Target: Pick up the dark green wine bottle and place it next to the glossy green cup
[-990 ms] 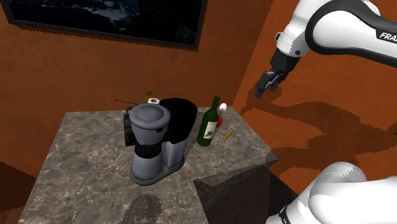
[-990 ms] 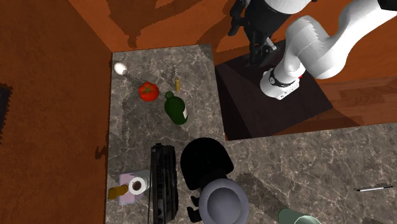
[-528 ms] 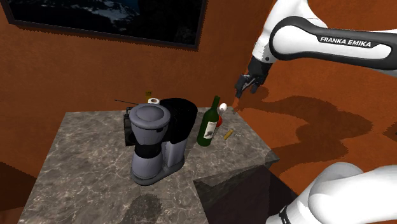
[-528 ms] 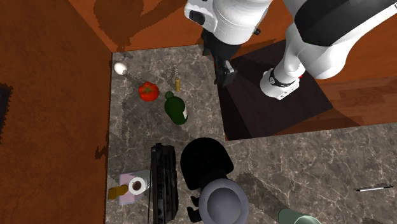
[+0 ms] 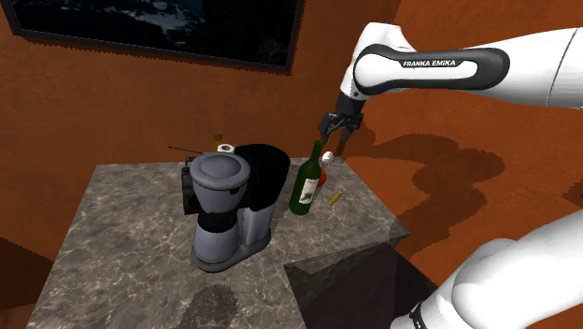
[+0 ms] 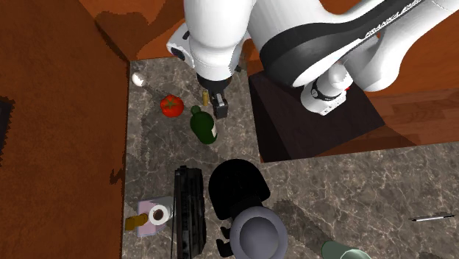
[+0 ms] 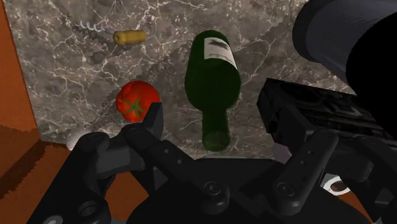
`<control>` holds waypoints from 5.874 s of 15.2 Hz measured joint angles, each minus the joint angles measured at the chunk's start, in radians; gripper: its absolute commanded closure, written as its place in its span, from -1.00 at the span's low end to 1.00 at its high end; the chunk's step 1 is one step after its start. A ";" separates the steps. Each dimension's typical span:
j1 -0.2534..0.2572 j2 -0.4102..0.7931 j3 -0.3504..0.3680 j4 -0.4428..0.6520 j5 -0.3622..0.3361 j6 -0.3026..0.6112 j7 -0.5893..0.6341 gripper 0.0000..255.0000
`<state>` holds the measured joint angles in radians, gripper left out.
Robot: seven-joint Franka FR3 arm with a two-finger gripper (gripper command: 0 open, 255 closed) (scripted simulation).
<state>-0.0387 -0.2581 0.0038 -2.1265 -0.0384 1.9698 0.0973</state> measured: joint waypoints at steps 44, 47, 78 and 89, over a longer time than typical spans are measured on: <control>-0.006 0.174 -0.012 0.193 0.034 -0.025 0.013 1.00; -0.005 0.170 -0.011 0.230 0.033 -0.067 0.014 1.00; 0.037 0.111 0.039 0.506 0.033 -0.403 0.103 1.00; 0.124 -0.122 0.178 0.288 0.073 -0.417 0.322 1.00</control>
<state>0.0854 -0.3805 0.1814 -1.8384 0.0349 1.5531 0.4194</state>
